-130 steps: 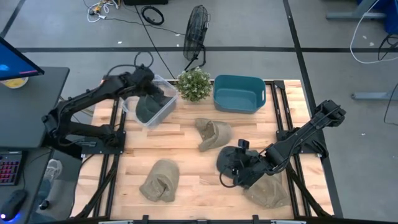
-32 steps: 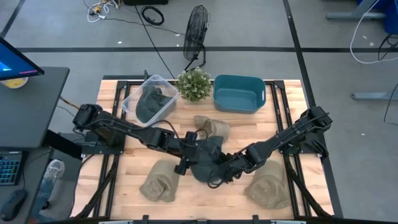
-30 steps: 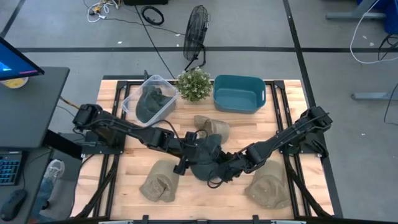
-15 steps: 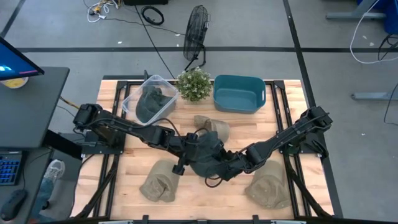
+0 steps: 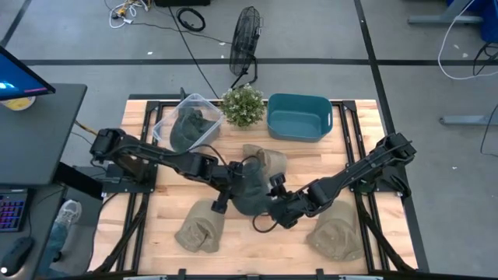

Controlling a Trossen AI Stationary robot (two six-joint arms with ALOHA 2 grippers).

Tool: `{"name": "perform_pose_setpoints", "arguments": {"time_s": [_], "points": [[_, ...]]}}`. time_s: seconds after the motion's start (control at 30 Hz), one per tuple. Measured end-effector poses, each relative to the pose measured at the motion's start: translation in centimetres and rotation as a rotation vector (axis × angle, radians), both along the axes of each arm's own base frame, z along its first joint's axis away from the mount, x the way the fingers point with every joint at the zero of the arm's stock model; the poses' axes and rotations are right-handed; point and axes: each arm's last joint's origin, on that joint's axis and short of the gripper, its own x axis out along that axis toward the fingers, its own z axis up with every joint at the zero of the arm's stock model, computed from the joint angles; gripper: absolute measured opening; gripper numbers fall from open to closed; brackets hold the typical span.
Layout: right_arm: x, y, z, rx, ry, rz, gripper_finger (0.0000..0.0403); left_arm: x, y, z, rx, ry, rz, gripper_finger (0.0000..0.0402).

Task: Pick & Place hat
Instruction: Put the gray cap into the transparent bin

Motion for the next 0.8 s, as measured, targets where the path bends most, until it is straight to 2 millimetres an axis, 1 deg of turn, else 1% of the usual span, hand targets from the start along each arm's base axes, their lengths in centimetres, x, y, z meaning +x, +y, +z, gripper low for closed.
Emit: {"name": "perform_pose_setpoints", "arguments": {"time_s": [0.1,0.2,0.27,0.37,0.47,0.53,0.67,0.8], "points": [[-0.2,0.0,-0.1,0.071,-0.011,-0.103,0.0177,-0.9,0.3,2.5,0.053,0.014,0.0,0.0008],[-0.4,0.1,-0.4,0.138,-0.008,-0.178,0.0186,-2.2,0.7,5.8,0.103,0.021,0.026,0.0009],[-0.7,0.1,-0.8,0.152,-0.001,-0.199,0.0188,-3.3,1.1,8.1,0.137,0.025,0.046,0.0009],[-1.0,0.2,-1.3,0.146,0.011,-0.2,0.0188,-5.0,2.1,11.3,0.215,0.029,0.129,0.0007],[-1.1,0.1,-1.6,0.14,0.019,-0.2,0.0185,-6.8,3.6,13.4,0.292,0.04,0.232,0.0008],[-1.1,0.1,-1.7,0.14,0.018,-0.201,0.0182,-7.9,4.6,14.3,0.335,0.049,0.268,0.0008],[-1.0,0.1,-1.7,0.143,0.013,-0.2,0.0177,-9.9,6.7,14.8,0.427,0.14,0.268,0.0006],[-1.0,0.1,-1.6,0.145,0.005,-0.193,0.0176,-11.7,8.8,15.1,0.552,0.262,0.148,0.0007]]}}
